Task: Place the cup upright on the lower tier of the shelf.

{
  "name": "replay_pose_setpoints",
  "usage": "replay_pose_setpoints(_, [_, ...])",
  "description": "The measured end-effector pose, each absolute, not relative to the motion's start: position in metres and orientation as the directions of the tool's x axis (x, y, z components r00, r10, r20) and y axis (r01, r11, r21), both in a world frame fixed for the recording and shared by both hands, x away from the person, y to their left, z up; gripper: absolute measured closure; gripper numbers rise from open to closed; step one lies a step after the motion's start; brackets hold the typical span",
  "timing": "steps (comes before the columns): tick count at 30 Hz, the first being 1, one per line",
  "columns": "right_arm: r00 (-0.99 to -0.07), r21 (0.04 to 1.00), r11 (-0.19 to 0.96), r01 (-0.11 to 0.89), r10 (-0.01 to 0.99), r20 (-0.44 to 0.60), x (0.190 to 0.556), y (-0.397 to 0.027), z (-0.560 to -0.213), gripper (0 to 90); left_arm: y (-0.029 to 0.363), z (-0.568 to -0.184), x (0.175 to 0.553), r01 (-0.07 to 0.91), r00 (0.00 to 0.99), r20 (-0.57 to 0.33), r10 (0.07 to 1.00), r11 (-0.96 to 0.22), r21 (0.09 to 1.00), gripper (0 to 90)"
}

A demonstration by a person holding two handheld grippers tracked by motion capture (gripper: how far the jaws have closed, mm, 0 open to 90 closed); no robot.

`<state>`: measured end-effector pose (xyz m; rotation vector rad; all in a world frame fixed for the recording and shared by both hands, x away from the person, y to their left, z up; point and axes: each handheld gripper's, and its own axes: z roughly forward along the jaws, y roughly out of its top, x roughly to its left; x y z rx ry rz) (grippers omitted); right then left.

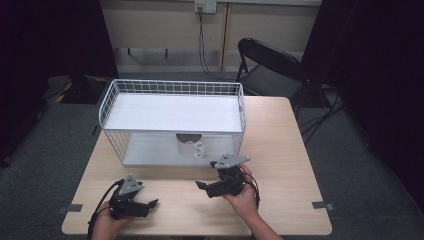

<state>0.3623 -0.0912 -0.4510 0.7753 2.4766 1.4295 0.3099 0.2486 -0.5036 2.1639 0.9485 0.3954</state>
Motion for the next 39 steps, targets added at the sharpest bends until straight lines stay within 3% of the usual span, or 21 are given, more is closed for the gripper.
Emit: replay_pose_setpoints(39, [-0.89, 0.835, 0.443, 0.327, 0.441, 0.114, 0.342, -0.158, -0.459, 12.4, 0.249, -0.504, 0.31, 0.508, 0.681, -0.01, 0.732, -0.463, 0.726, 12.5])
